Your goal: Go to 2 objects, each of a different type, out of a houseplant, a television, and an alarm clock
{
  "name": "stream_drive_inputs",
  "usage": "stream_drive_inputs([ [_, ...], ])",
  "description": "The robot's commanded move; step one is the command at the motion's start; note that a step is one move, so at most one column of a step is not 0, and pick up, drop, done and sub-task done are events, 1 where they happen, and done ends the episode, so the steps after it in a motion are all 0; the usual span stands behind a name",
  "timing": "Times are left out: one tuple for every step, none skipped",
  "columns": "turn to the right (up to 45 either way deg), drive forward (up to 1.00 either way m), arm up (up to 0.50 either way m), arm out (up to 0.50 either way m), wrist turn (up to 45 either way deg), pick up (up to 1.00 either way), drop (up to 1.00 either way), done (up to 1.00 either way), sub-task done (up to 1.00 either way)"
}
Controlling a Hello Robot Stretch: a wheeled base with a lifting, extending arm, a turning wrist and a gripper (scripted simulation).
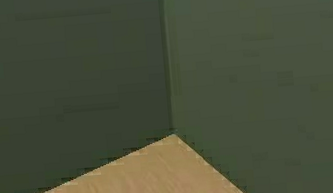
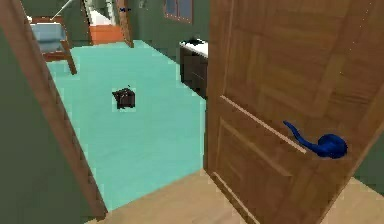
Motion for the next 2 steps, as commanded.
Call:
stream_drive_inputs([
  [45.0, 0.00, 0.00, 0.00, 0.0, 0.00, 0.00, 0.00, 0.00],
  [24.0, 0.00, 0.00, 0.00, 0.0, 0.00, 0.00, 0.00, 0.00],
])
